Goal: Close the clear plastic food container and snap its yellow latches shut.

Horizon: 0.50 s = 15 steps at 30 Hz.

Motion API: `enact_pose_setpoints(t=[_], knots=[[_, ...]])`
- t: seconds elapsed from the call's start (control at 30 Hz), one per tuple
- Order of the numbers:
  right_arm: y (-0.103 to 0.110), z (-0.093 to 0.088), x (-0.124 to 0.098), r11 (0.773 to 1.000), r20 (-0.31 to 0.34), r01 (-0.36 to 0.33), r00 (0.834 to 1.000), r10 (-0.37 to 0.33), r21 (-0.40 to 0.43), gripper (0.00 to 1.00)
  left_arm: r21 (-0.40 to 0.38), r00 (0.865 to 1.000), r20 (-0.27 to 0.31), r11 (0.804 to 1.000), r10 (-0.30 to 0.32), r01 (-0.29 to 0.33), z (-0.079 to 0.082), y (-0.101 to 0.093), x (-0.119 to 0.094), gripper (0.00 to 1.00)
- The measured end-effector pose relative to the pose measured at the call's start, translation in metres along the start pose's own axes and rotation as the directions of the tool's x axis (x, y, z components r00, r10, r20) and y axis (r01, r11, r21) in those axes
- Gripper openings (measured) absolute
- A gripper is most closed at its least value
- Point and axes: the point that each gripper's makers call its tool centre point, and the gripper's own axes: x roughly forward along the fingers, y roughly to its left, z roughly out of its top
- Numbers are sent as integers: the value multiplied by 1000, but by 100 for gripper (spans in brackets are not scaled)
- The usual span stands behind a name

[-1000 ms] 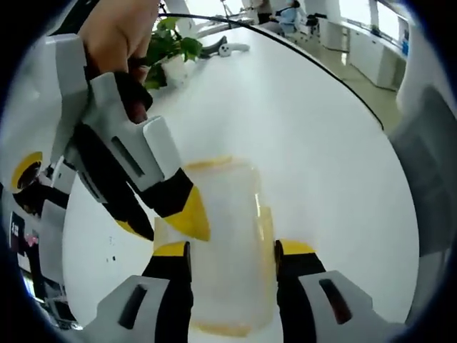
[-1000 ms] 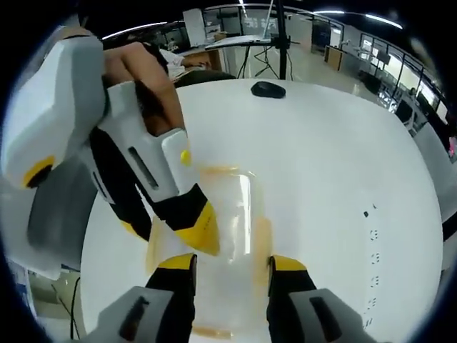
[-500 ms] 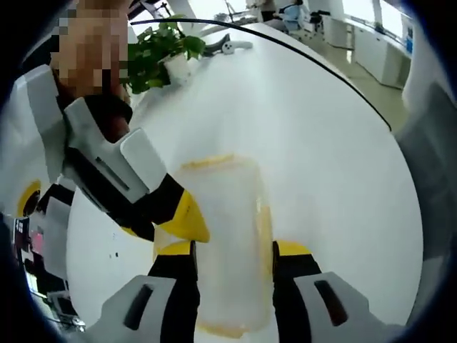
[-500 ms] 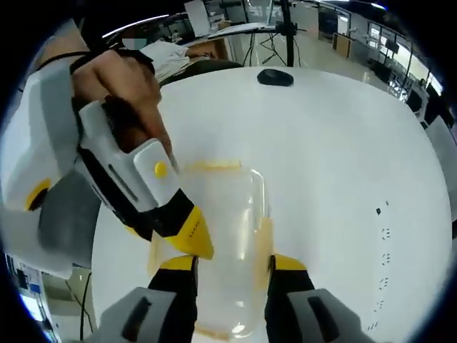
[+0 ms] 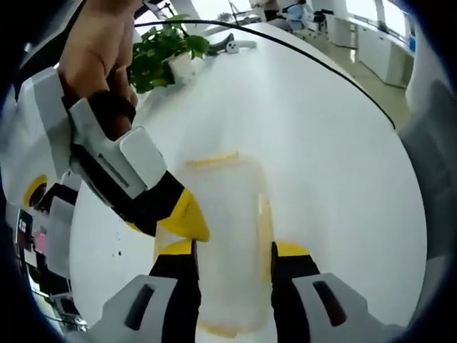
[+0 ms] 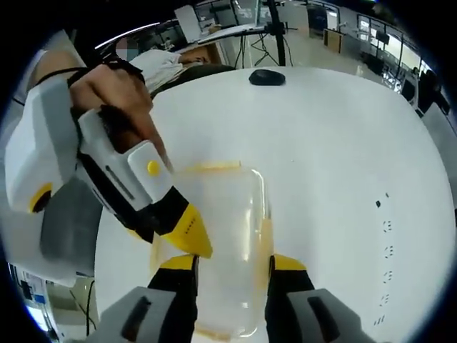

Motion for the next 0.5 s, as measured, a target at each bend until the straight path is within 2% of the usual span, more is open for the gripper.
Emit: enact_pose_setpoints(t=[0.1, 0.13, 0.23, 0.37, 0.43, 0.5], knots=[[0, 1, -2, 1000, 3, 4, 1000, -4, 0, 36, 28, 1000, 27, 1000, -5, 4, 0, 1, 0, 37], [0, 2, -2, 1000, 7, 8, 1000, -8, -2, 36, 4, 999, 38, 1000, -6, 6, 1, 1, 0, 37], [1, 4, -3, 1000, 24, 25, 999, -25, -6, 37, 32, 1000, 27, 1000, -3, 2, 1, 0, 1, 38], [2, 7, -4, 999, 34, 45, 998, -44, -11, 37, -1, 1000, 30, 1000, -8, 8, 4, -2, 0, 41], [4, 9, -4, 999, 43, 53, 998, -52, -14, 37, -3, 1000, 13, 1000, -7, 7, 0, -2, 2, 48], [6, 12, -2, 998, 54, 54, 997, -54, -10, 37, 6, 1000, 12, 1000, -9, 9, 0, -5, 0, 47]])
